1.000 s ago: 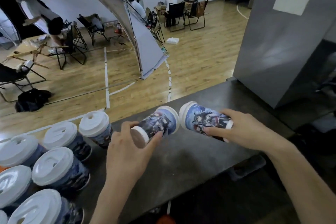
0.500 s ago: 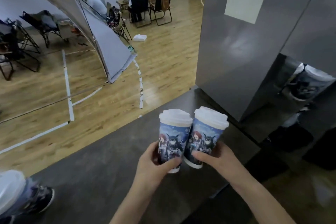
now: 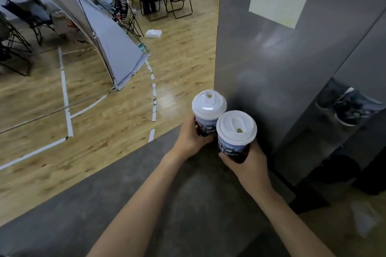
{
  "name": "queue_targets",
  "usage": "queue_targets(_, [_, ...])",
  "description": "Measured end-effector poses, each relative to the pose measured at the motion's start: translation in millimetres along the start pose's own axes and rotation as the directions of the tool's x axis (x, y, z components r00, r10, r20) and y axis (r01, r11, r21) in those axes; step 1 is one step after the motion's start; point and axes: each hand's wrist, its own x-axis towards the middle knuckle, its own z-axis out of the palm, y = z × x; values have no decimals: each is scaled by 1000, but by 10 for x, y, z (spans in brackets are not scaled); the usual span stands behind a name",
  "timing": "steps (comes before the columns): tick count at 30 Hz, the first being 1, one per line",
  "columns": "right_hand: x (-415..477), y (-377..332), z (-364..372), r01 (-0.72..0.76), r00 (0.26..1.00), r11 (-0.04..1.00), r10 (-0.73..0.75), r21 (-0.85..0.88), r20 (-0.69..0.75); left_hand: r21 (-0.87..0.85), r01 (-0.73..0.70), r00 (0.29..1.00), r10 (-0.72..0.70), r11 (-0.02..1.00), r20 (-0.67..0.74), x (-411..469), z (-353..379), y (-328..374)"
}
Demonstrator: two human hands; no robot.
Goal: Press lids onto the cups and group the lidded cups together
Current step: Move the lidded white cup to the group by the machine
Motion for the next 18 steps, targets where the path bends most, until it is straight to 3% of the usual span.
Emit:
queue_targets(7, [-89,43,23,19,999,1000,-19,-9,-37,3,-49,998,48,999,44,74,46,-75])
queue_targets(14, [-153,61,3,-25,1000,999,25,-30,7,45,28,995,-32,999,91,-21,15,-119])
queue_targets(18, [-351,28,-74,-104,995,994,105,38,-2,85,91,995,-94,992,38,-313,-92,-114])
